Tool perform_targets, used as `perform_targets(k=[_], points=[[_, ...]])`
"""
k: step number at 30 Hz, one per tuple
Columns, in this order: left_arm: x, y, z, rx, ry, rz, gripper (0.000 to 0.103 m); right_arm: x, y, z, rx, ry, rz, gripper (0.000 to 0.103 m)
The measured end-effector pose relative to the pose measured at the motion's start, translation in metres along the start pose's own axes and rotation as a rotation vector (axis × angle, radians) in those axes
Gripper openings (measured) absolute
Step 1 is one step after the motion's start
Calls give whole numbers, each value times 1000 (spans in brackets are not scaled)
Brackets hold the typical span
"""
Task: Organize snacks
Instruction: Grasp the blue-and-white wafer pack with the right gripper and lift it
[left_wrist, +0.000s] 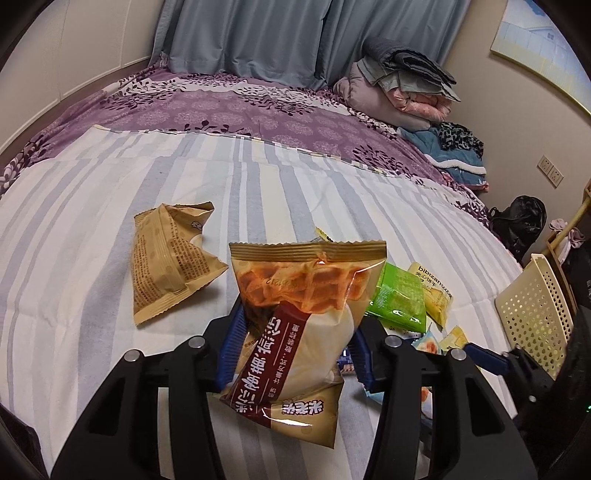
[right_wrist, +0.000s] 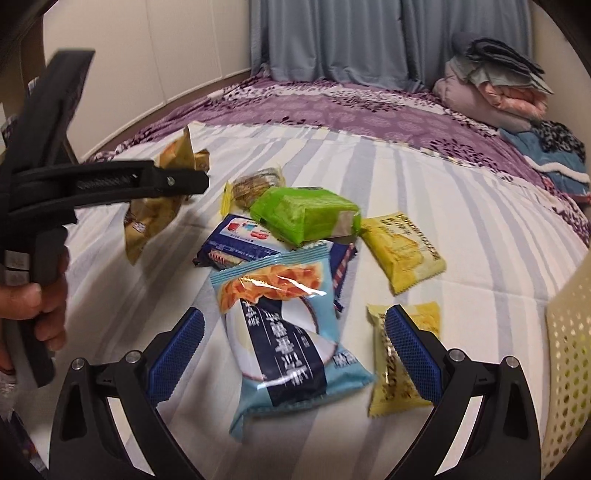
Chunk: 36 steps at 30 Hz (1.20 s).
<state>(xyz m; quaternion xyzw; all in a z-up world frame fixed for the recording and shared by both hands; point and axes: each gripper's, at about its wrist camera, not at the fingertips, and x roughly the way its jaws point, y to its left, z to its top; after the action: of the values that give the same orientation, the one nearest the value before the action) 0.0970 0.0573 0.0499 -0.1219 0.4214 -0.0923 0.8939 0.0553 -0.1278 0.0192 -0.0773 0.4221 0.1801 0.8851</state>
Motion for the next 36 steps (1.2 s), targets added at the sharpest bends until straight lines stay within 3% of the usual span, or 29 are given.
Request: perform_targets(k=[6,13,18,36], points=[[-10,0,-3,-5,-8,-7,51,23,-1,7,-15,82,46,98],[-16,-1,-2,-8,-14,-8,51,25,4,7,-42,110,7,95],[-21,-3,-3,-8,-19,-7,51,16,0,5,-36,92,-29,67],[-53,-35,-11,51,-51,-19,51,-49,-28,-16,142,-34,-3,63]])
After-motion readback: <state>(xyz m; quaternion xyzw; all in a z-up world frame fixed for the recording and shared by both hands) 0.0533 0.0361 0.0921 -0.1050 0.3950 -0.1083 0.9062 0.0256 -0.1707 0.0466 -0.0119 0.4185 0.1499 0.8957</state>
